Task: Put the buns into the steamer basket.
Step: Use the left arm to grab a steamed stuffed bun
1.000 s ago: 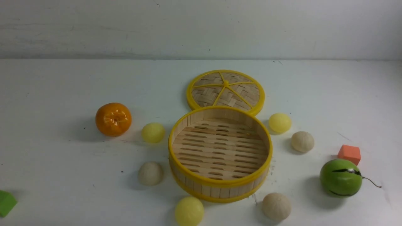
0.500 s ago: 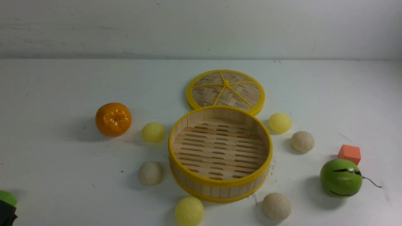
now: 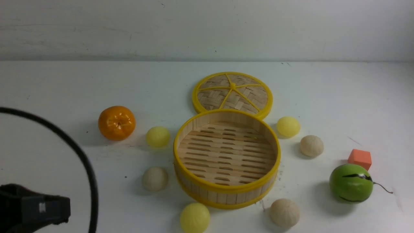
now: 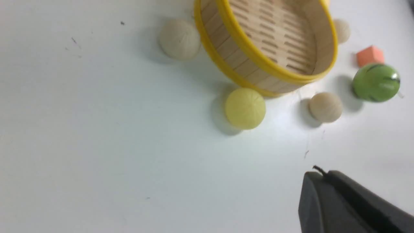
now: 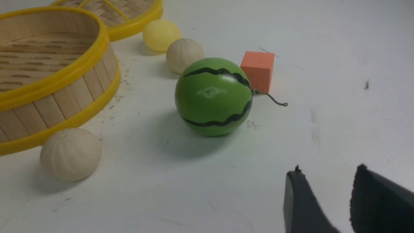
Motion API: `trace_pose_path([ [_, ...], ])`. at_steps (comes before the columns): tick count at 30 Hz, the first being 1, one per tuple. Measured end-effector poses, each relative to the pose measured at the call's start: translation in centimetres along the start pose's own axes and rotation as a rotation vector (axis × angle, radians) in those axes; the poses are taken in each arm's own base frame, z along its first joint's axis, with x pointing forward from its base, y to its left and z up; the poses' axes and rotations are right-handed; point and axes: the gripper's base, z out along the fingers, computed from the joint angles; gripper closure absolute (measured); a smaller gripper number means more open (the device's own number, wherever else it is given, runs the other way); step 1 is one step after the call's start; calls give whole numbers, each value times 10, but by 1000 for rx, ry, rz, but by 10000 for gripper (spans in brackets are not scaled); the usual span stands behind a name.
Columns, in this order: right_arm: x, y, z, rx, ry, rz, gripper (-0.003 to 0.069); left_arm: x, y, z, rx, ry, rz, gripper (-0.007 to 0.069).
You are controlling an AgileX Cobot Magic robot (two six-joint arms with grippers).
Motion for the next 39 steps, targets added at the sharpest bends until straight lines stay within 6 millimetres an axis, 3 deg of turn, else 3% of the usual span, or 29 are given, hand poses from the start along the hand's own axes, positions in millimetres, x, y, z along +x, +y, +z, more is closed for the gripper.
trace_pose_path([
  [2,0,0,0,0,0,0,419,-30,-2,22,-8,84,91,638],
  [4,0,0,0,0,0,0,419,-42,-3,34,-4,127,120,638],
  [6,0,0,0,0,0,0,419,-58,-9,62,12,208,166,638],
  [8,0,0,0,0,0,0,419,-65,-23,93,17,300,246,638],
  [10,0,0,0,0,0,0,418,-65,-31,105,7,342,295,638],
  [11,0,0,0,0,0,0,418,-62,-43,125,-33,408,380,638],
  [14,0,0,0,0,0,0,418,-69,-52,157,-128,481,457,638],
  [22,0,0,0,0,0,0,418,-100,-38,236,-274,603,478,638],
  [28,0,0,0,0,0,0,418,-114,-15,259,-306,615,433,616],
  [31,0,0,0,0,0,0,418,-120,-6,258,-300,607,401,542],
  [34,0,0,0,0,0,0,418,-116,-7,255,-292,656,382,480],
  [39,0,0,0,0,0,0,418,-104,-14,254,-289,659,400,460],
])
